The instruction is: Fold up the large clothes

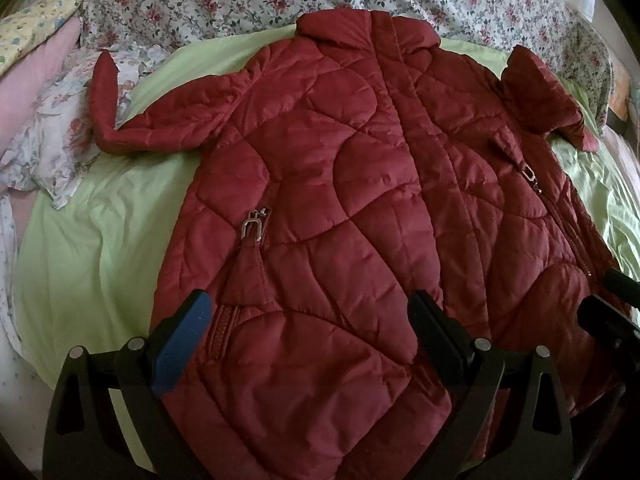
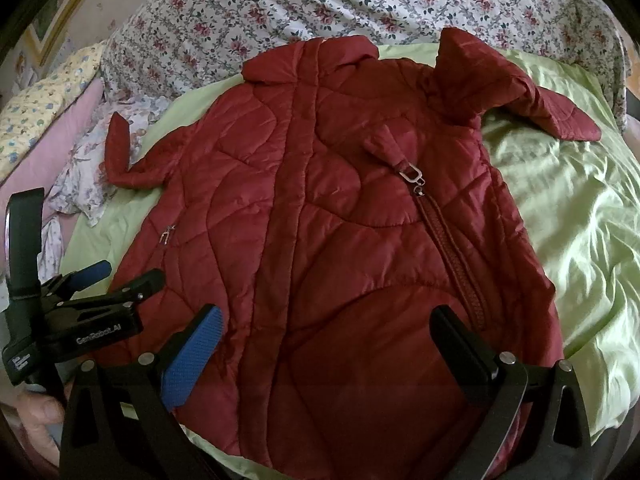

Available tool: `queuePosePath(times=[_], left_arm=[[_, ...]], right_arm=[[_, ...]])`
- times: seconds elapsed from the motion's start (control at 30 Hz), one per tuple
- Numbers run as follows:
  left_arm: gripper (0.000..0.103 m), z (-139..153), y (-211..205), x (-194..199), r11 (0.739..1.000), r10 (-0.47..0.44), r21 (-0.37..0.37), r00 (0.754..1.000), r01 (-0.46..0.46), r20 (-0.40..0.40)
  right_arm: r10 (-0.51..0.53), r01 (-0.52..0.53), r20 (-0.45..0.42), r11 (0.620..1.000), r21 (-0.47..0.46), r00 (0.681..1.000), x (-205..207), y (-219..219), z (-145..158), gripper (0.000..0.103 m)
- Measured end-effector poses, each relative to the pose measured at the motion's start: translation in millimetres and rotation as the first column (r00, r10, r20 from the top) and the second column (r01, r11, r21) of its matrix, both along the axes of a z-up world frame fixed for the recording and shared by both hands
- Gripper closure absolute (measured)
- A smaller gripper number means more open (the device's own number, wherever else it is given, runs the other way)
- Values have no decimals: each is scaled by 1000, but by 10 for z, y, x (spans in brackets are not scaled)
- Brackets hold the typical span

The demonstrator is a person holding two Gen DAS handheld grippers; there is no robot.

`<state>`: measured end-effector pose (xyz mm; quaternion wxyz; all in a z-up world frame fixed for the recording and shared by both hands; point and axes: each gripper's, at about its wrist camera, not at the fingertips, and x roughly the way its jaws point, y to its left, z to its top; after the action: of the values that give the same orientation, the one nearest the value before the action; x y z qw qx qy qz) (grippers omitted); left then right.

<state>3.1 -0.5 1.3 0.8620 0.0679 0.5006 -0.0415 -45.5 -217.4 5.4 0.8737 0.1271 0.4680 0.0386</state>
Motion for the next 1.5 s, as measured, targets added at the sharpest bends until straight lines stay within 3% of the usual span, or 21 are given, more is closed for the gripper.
queuePosePath(times=[0.4, 0.43, 0.57, 0.87, 0.93, 1.13, 1.23, 1.37, 1.5], left_arm=[[3, -86, 33, 83, 1000, -1, -15, 998, 1, -55], [3, -91, 32, 92, 1000, -1, -11, 996, 0, -88], [3, -91, 24, 113, 999, -13, -34, 998, 10, -67], [3, -139, 33, 208, 997, -30, -79, 992, 20, -120], [3, -139, 28, 232, 995, -45, -99, 992, 33, -120], [3, -78, 10, 338, 999, -37, -16, 997, 36, -67], [3, -71, 49, 414, 999, -31, -30, 998, 29, -61], [3, -83, 101, 489, 999, -15, -50, 999, 13, -47], [3, -139, 99, 525, 998, -9, -56, 999, 7, -49]], right_arm=[[-11, 11, 41, 1000, 1, 999, 35, -63, -17, 0], [-12, 12, 38, 1000, 5, 999, 40, -72, -20, 0], [-16, 16, 10, 1000, 23, 1000, 60, -96, -36, 0], [-54, 52, 31, 996, 65, 998, 88, -349, -10, 0], [-73, 70, 35, 994, 79, 997, 108, -463, 11, 0], [-172, 162, 66, 977, 136, 983, 231, -1060, 138, 0], [-241, 229, 59, 961, 154, 969, 332, -1390, 168, 0], [-344, 326, 86, 929, 178, 935, 491, -1945, 158, 1], [-474, 435, 99, 860, 265, 875, 658, -2553, 34, 8]])
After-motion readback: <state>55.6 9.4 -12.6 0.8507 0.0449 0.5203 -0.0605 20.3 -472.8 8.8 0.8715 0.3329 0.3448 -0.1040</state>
